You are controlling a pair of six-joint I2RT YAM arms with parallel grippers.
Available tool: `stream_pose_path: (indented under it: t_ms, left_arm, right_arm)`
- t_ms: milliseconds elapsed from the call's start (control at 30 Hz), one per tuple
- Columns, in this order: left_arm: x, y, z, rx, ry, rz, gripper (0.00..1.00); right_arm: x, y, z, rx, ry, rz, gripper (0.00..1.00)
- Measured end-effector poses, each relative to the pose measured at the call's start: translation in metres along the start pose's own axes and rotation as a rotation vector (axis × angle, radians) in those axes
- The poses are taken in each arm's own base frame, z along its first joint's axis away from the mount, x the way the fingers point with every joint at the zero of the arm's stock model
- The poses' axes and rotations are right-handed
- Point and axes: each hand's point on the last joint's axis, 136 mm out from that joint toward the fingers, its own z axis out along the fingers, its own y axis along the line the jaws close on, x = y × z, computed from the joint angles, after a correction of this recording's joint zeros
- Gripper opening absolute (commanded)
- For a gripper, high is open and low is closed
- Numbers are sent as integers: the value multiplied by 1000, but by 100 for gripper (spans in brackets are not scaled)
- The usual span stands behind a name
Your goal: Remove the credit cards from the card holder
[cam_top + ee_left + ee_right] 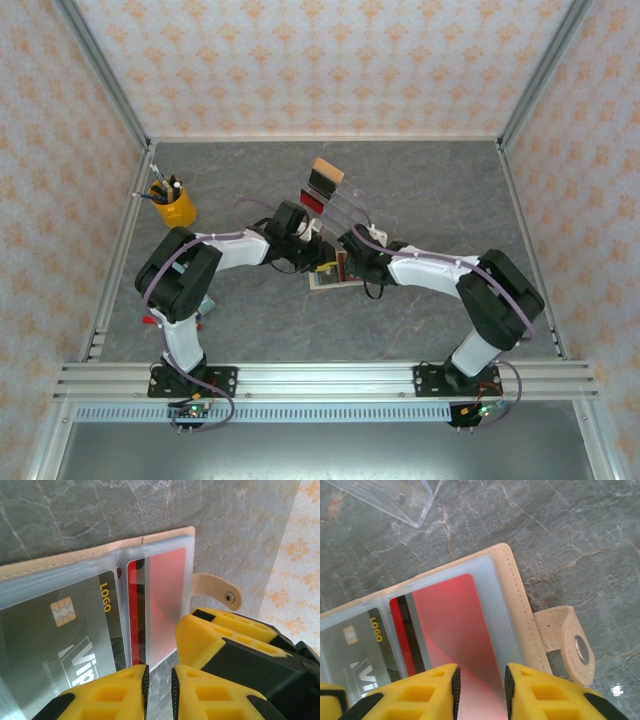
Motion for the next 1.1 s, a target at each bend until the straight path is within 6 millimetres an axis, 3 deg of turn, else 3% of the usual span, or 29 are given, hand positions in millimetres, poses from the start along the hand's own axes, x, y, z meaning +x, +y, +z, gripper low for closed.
stream_pose_path:
  t_ms: [500,1100]
  left_arm:
    - [-3,19,17,-73,13,-20,24]
    - [-9,15,23,-51,13,-10,23]
  right_arm:
    - [4,-2,9,16,30,19,36]
    - [2,9,13,-60,72,69,35]
